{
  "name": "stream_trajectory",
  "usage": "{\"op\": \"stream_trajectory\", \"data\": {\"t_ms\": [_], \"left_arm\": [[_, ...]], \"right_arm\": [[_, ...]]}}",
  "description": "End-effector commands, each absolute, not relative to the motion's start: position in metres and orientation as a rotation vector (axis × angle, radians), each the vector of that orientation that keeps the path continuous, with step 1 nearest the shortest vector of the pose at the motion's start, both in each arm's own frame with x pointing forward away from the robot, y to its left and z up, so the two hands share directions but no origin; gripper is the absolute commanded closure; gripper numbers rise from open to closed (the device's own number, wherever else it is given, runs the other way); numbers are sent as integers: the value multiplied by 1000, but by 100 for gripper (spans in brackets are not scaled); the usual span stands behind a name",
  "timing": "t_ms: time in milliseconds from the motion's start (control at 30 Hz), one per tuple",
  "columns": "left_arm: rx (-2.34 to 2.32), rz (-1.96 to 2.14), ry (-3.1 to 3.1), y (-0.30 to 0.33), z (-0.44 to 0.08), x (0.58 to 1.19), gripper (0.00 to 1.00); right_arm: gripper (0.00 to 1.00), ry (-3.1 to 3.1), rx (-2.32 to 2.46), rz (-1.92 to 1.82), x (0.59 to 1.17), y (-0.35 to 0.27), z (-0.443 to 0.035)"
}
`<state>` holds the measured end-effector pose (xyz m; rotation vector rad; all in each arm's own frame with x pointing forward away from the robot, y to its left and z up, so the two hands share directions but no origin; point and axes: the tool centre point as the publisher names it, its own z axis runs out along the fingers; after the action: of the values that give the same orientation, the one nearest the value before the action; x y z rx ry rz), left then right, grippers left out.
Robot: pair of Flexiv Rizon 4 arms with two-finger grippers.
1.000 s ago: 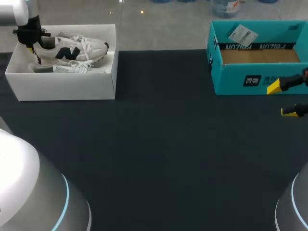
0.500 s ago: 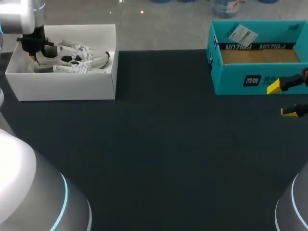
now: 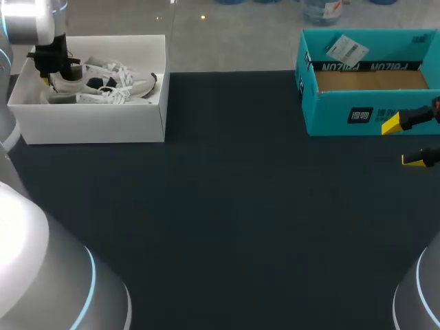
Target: Take the shoe out of the shoebox, open the shoe tongue, remove and reinsert the insole, then place the shoe into the shoebox
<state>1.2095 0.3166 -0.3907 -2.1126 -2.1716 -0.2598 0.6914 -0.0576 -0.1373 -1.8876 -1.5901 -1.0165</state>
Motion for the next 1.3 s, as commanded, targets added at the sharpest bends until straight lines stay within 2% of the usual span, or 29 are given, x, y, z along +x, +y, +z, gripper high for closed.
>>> {"op": "stream_trajectory", "data": {"t_ms": [33, 667, 1300], "left_arm": [[-2110, -243, -2181, 319, -372, 1211, 0], [-1971, -190, -2368, 304, -274, 1180, 0], [-1979, -164, -2375, 309, -269, 1177, 0]], "right_arm": [[0, -1590, -1890, -1013, 692, -57, -138], [0, -1590, -1890, -1013, 692, -57, -138], [0, -1590, -1890, -1013, 692, -57, -138]]}}
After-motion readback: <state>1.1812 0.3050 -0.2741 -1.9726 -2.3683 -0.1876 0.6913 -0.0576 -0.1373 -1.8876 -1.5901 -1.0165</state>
